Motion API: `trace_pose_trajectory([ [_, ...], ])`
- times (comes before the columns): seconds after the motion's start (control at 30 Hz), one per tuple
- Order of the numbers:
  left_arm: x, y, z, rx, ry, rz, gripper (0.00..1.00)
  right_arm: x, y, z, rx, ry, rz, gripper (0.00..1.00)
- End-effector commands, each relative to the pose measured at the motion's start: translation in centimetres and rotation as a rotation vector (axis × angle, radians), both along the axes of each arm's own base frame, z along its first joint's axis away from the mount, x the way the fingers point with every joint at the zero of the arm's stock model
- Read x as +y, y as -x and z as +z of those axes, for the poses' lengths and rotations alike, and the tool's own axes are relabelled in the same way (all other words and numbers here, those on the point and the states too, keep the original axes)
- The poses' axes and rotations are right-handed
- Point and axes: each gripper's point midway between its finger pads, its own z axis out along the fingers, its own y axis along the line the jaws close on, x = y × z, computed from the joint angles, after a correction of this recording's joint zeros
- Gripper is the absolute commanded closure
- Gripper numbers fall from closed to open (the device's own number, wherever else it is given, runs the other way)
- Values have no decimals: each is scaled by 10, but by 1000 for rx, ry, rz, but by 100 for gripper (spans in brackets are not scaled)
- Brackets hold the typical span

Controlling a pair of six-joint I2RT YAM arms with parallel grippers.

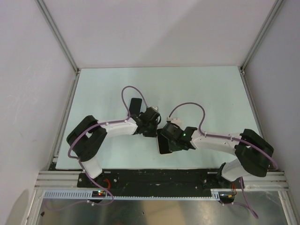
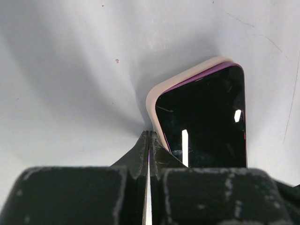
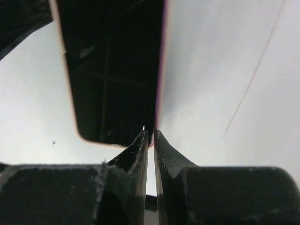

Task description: Put the phone into the phone case

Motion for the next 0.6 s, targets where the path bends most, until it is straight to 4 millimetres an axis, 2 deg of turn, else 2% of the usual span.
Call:
trace_pose_trajectory([
  [0.0,-21,-12,16,-46,59,-36,100,15,5,22,-7,-120,-19,85],
  [0.17,-21,-13,17,-51,56,-45,100,-8,-37,45,-91,-164,-118,84],
  [0.27,-22,-14,18,-53,54,-50,100,-9,-65,56,-130,-234,-135,82],
  [0.3,-23,-15,18,-55,53,-53,100,-8,-76,58,-142,-253,-133,78],
  [0.43,-32,-15,18,-42,70,-91,100,-6,-102,57,-147,-278,-134,73],
  [0.57,-43,-19,21,-40,87,-121,100,-10,-112,50,-134,-274,-153,73],
])
